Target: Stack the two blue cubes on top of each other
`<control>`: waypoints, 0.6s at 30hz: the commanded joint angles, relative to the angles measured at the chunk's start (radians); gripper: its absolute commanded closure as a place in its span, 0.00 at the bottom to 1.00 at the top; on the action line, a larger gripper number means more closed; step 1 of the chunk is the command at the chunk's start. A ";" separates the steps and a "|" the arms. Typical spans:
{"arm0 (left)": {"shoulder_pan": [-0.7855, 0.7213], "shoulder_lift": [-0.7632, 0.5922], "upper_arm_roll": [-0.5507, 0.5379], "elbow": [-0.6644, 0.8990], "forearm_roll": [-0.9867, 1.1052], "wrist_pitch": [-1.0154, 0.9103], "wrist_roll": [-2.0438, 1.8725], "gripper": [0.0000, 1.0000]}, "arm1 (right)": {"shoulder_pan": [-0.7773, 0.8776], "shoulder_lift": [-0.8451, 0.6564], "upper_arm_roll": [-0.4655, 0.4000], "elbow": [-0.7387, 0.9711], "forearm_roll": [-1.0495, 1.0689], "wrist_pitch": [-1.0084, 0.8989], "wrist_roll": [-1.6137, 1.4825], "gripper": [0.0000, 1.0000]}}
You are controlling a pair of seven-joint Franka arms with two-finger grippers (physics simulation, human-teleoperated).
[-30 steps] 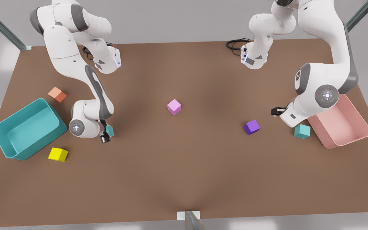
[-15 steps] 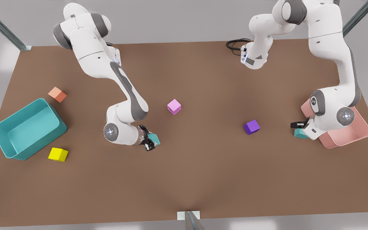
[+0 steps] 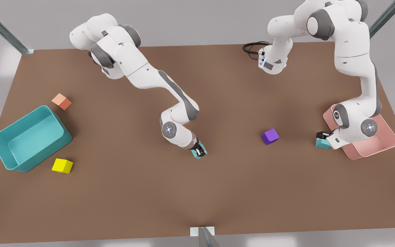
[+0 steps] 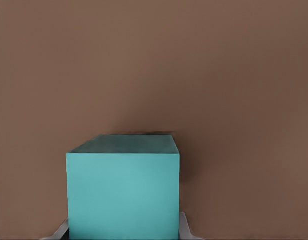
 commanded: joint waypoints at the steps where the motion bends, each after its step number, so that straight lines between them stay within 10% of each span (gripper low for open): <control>1: 0.009 0.016 0.000 0.000 -0.001 0.085 0.304 0.00 | 0.006 0.005 0.000 0.008 -0.003 0.072 0.146 0.35; 3: 0.027 0.030 -0.001 0.000 -0.004 0.091 0.303 0.00 | 0.004 0.014 -0.002 0.012 -0.010 0.072 0.149 0.08; 13: 0.032 0.066 -0.003 -0.033 -0.049 0.102 0.303 0.00 | -0.004 -0.001 -0.009 0.058 -0.007 0.034 0.163 0.08; 16: 0.030 0.065 -0.003 -0.032 -0.047 0.102 0.303 0.41 | -0.014 -0.004 -0.009 0.057 -0.006 0.029 0.163 0.08; 18: 0.028 0.062 -0.008 -0.032 -0.047 0.102 0.303 0.42 | -0.039 -0.043 -0.014 0.058 -0.015 -0.042 0.163 0.08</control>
